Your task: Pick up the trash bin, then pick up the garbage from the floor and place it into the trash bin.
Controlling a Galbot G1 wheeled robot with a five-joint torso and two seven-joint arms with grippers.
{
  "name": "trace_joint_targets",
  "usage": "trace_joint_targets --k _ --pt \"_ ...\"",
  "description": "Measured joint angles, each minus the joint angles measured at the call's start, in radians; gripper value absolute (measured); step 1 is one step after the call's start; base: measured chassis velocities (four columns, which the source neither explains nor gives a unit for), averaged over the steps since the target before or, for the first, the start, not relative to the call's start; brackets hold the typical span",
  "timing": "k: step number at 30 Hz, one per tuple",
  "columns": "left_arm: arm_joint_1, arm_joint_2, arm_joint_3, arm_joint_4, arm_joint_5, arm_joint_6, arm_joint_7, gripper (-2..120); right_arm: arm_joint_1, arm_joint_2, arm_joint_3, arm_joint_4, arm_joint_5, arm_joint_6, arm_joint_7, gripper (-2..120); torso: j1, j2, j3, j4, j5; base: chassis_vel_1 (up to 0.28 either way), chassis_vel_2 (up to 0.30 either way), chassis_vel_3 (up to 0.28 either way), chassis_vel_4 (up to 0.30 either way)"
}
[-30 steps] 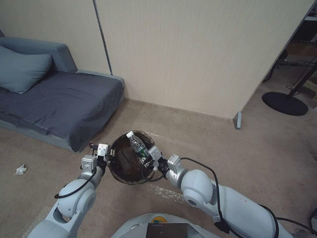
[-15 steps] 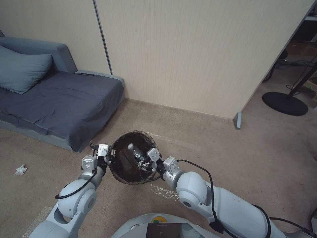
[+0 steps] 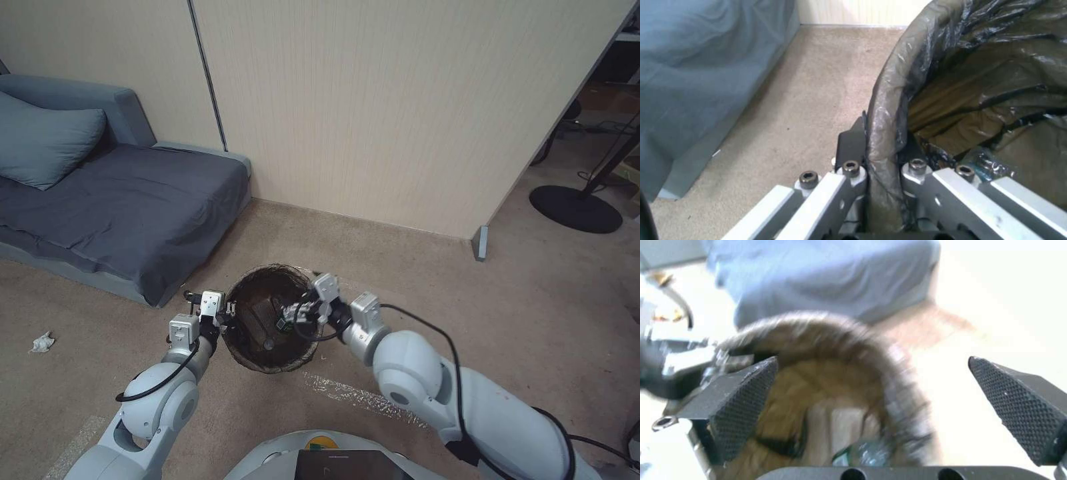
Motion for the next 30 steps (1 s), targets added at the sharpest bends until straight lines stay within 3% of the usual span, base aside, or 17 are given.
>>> trace_joint_targets --k 2,4,5,9,13,16,19,20,21,23,30 --pt "0.000 -0.002 -0.001 0.000 0.002 0.000 0.000 3 -0.017 -0.005 0.033 0.009 -0.007 0.012 -0.007 100 0.000 0.000 0.000 0.0000 0.0000 0.000 0.000 0.000 0.000" --pt "0.000 -0.005 -0.005 -0.001 0.004 0.000 0.001 3 -0.104 -0.018 0.173 0.030 -0.065 0.072 -0.071 100 0.000 0.000 0.000 0.0000 -0.0001 0.000 0.000 0.000 0.000" --pt "0.000 -0.005 -0.005 -0.001 0.004 0.000 0.001 3 -0.104 -0.018 0.173 0.030 -0.065 0.072 -0.071 100 0.000 0.000 0.000 0.0000 -0.0001 0.000 0.000 0.000 0.000" --pt "0.002 -0.009 -0.017 -0.004 0.005 0.000 0.003 3 -0.311 0.006 0.409 0.028 -0.145 0.179 -0.138 100 0.000 0.000 0.000 -0.0007 0.0000 0.000 0.000 0.000 0.000" --pt "0.028 -0.026 -0.041 -0.020 0.019 -0.005 0.007 3 -0.375 0.040 0.466 -0.001 -0.197 0.237 -0.126 100 0.000 0.000 0.000 -0.0007 0.0000 0.000 0.000 0.000 0.000" --pt "0.046 -0.040 -0.055 -0.034 0.033 -0.011 0.009 3 -0.426 0.088 0.505 -0.031 -0.266 0.297 -0.131 100 0.000 0.000 0.000 0.0009 0.0000 0.000 0.000 0.000 0.000" --pt "0.052 -0.046 -0.066 -0.049 0.043 -0.014 0.008 3 -0.515 0.223 0.571 -0.076 -0.429 0.417 -0.161 100 0.000 0.000 0.000 -0.0003 -0.0001 0.000 0.000 0.000 0.000" --pt "0.052 -0.046 -0.066 -0.049 0.043 -0.014 0.008 3 -0.515 0.223 0.571 -0.076 -0.429 0.417 -0.161 100 0.000 0.000 0.000 -0.0003 -0.0001 0.000 0.000 0.000 0.000" --pt "0.062 -0.049 -0.075 -0.056 0.048 -0.016 0.009 3 -0.555 0.286 0.598 -0.102 -0.511 0.496 -0.190 100 0.000 0.000 0.000 -0.0006 0.0000 0.000 0.000 0.000 0.000" --pt "0.068 -0.049 -0.083 -0.060 0.052 -0.017 0.009 3 -0.603 0.337 0.630 -0.129 -0.580 0.583 -0.218 100 0.000 0.000 0.000 -0.0001 -0.0001 0.000 0.000 0.000 0.000" --pt "0.073 -0.047 -0.099 -0.060 0.070 -0.024 0.024 3 -0.724 0.396 0.702 -0.161 -0.641 0.716 -0.207 100 0.000 0.000 0.000 -0.0005 -0.0002 0.000 0.000 0.000 0.000"
